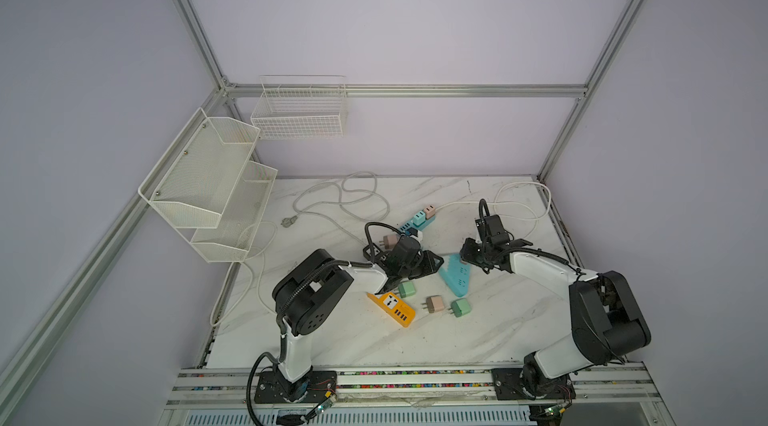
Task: Pull the plug off the socket
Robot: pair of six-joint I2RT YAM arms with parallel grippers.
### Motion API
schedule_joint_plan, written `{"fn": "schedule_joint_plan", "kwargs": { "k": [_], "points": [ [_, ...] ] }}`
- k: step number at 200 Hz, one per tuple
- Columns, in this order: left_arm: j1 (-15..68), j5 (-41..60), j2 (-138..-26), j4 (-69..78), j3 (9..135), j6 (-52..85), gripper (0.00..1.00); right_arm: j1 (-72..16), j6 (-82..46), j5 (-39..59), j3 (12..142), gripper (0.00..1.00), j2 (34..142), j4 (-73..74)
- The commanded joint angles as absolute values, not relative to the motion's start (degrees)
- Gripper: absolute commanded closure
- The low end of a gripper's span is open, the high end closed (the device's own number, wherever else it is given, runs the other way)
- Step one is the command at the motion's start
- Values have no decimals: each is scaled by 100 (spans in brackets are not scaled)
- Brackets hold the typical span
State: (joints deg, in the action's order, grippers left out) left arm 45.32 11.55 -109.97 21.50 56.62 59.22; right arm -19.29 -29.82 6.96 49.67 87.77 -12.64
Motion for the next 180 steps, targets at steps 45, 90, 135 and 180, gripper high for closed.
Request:
{"fn": "schedule_joint_plan", "kwargs": {
  "k": [45,90,135,180],
  "points": [
    [4536,1011,-11073,1720,5607,5712,84,-1964,-2967,1132,5054,57,9046,-1175],
    [4537,933,-11042,1723,5560,5726,84,-1959,-2968,927,5104,69,8980,-1281],
    [4537,932,-11072,1747,5488,5808,85,-1895,-2889,711,5105,78,8722,-1369],
    [4552,923,-11114,1836,5476,5924,85,-2142,-2896,553,5456,82,8812,-1457]
  ]
}}
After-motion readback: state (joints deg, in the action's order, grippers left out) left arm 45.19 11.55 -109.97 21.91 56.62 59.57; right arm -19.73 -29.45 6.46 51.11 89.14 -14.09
